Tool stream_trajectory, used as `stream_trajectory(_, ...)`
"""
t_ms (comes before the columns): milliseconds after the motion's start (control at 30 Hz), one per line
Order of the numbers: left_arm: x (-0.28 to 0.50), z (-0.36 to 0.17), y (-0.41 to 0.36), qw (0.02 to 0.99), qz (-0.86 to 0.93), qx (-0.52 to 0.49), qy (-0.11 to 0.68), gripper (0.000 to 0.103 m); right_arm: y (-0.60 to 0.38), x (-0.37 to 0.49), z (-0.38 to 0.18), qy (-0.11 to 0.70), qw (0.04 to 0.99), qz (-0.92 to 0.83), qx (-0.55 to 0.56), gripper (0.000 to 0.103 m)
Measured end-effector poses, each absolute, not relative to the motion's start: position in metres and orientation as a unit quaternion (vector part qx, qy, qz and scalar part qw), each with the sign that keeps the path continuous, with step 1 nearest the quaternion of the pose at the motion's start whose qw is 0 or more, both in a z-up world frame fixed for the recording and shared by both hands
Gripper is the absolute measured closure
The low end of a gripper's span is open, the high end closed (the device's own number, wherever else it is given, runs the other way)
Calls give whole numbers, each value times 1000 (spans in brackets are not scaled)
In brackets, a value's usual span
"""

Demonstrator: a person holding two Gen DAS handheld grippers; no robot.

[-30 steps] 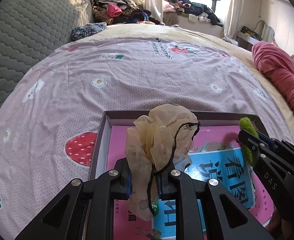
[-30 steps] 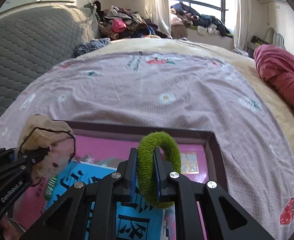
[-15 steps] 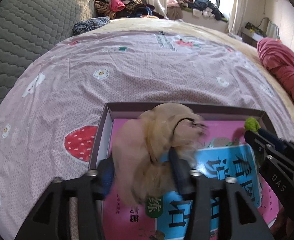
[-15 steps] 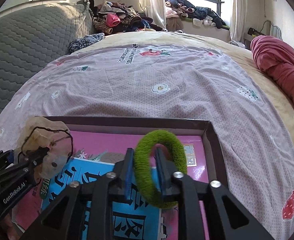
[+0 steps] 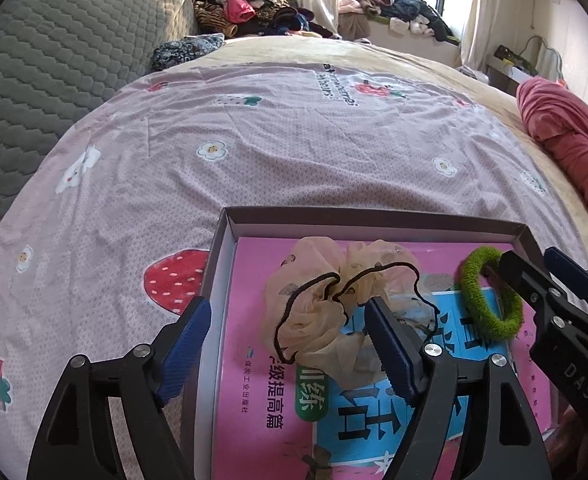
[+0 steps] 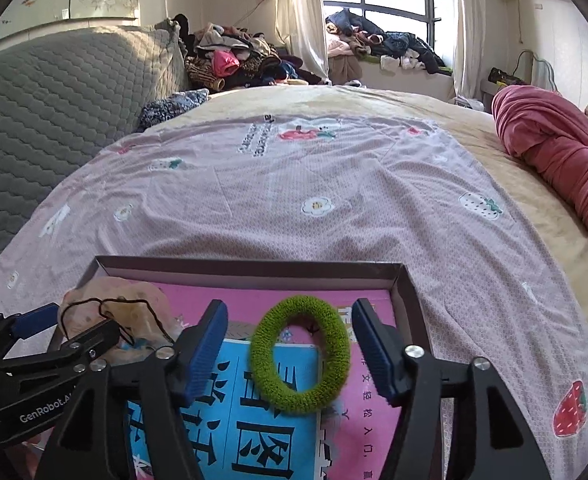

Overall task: Organize objects
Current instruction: 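Open left tool dropping scrunchie on book while right tool releases ring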

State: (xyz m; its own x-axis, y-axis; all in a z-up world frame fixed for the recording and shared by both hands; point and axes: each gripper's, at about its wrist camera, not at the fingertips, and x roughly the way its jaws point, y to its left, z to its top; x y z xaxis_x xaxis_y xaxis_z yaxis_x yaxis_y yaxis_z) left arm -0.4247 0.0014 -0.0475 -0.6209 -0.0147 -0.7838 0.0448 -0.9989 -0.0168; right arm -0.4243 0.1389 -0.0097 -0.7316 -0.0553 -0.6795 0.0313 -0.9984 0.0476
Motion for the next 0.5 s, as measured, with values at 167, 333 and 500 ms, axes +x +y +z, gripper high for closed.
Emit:
stream_trajectory(167,-419,-40,8,16,-908,418,-3,16,137,-420,-4,-17,24,-933,359,34)
stream_trajectory(333,-410,-29,8,13,-913,407,-7,15,138,-410,9,-19,20,-939,344,31)
stream_trajectory(500,-404,-21,10,-16,-913,408,-3,2,138,-392,31,-28,24,-948,316,19)
